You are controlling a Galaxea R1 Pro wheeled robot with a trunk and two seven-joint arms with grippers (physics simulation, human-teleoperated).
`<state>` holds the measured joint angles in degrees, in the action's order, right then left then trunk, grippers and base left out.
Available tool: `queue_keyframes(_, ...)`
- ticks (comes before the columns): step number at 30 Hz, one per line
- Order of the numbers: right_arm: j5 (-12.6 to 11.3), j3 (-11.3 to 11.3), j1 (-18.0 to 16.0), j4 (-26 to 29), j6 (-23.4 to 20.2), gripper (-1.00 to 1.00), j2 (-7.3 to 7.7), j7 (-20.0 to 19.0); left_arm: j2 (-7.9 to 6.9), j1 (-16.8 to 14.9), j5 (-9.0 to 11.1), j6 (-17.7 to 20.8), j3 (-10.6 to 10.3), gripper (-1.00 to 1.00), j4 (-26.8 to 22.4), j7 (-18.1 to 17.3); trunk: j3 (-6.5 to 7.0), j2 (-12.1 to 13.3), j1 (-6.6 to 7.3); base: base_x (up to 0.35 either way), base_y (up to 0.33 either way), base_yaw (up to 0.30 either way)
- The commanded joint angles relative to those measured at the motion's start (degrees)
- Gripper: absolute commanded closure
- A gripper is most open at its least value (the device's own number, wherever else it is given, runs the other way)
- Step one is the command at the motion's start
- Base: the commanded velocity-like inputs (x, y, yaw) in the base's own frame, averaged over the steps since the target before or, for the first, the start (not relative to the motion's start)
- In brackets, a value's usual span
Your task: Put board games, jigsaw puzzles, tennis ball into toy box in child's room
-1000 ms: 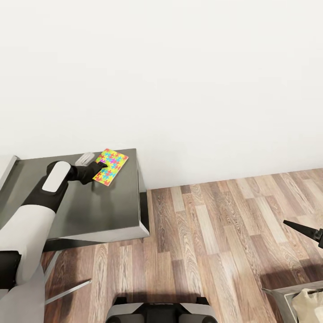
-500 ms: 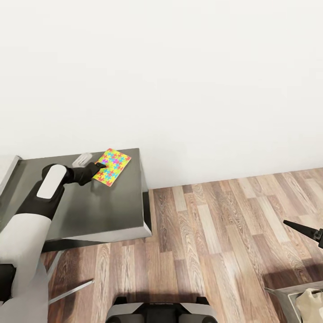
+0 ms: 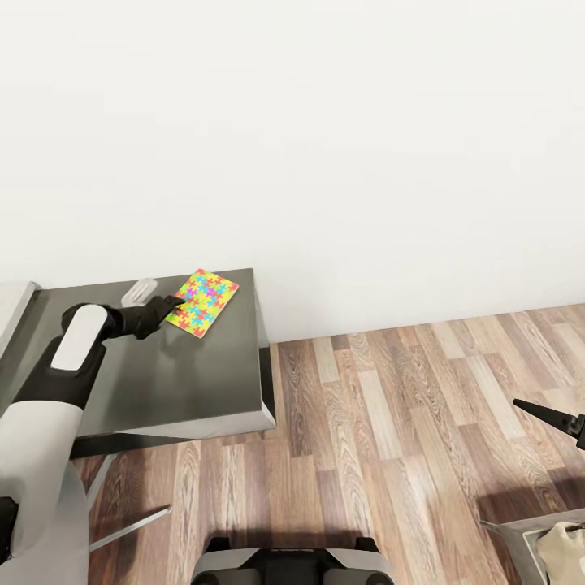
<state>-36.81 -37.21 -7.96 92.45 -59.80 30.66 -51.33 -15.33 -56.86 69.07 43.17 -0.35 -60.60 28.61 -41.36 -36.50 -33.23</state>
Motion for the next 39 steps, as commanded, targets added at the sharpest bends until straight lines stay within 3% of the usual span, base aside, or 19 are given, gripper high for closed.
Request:
queue_keyframes(1,0.2,-0.1,0.0,0.0,-0.2,-1.00,0.01,-0.3,-0.05,0.1,0.7,0.1,0.1,-1.00,-0.2,0.6,-0.05,-0.1,-0.02,0.000,0.003,0.000)
queue_keyframes(19,0.2,-0.1,0.0,0.0,-0.2,-1.00,0.01,-0.3,-0.07,0.3,1.1,0.1,0.6,-1.00,-0.9,0.6,-0.05,-0.1,-0.02,0.011,0.006,0.000)
queue_keyframes(39,0.2,0.0,0.0,0.0,-0.2,-1.00,0.01,-0.4,-0.10,0.1,1.1,0.1,0.5,-1.00,-1.0,0.6,-0.05,-0.1,-0.02,0.204,0.144,0.000)
